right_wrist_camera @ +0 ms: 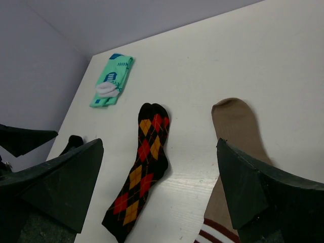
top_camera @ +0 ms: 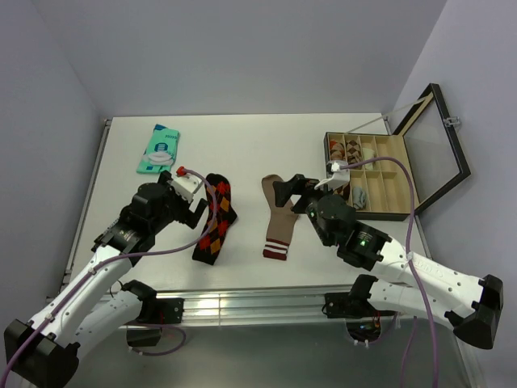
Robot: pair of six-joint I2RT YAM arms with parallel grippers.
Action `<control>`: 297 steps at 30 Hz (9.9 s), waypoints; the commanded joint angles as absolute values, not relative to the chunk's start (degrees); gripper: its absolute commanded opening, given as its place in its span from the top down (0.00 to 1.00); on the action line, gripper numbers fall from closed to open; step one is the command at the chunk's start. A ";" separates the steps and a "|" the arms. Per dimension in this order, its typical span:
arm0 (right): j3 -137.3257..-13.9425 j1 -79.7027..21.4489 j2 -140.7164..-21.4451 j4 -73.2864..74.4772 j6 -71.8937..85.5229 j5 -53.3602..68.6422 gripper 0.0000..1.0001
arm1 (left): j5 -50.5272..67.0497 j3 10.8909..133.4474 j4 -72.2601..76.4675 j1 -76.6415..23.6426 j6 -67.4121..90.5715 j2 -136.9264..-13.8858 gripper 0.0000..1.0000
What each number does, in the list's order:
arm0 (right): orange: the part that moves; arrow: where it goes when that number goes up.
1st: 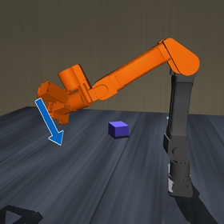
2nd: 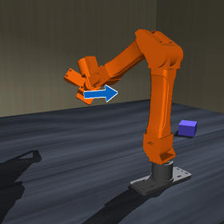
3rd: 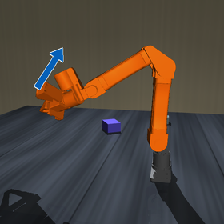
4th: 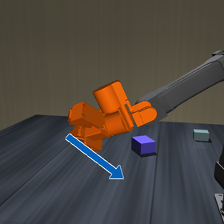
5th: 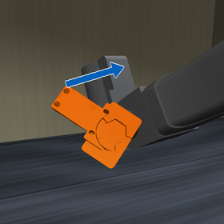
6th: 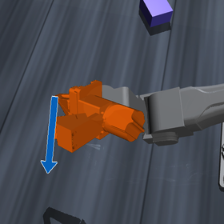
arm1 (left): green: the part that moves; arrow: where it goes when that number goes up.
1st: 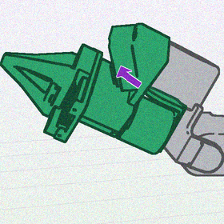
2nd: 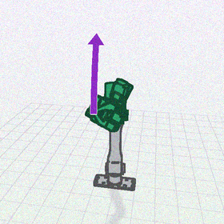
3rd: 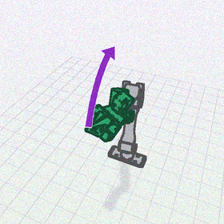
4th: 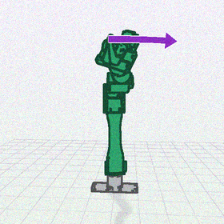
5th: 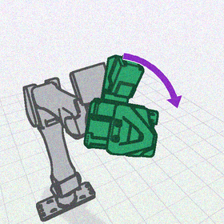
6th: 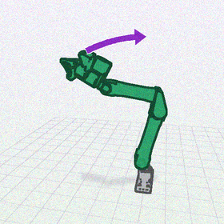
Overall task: Roll the socks
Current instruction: Roll the sock at the center of the board.
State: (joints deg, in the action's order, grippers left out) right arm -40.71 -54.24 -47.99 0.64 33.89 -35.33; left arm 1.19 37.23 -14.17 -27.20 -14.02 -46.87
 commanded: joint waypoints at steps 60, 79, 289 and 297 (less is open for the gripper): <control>-34.10 -54.23 -35.16 8.44 37.44 -43.24 0.00 | 13.89 43.07 -9.58 -41.75 -25.05 -85.17 0.27; -34.72 -54.23 -39.20 6.59 39.72 -41.66 0.00 | 4.66 34.28 -12.14 -46.58 -35.15 -71.63 0.23; -64.85 -47.02 -111.53 3.94 29.44 22.15 1.00 | 16.38 30.25 -5.54 -25.28 -31.01 -53.88 0.44; -68.46 -46.15 -113.20 8.35 29.62 23.02 1.00 | 7.91 25.23 -3.17 -37.43 -36.11 -55.37 0.42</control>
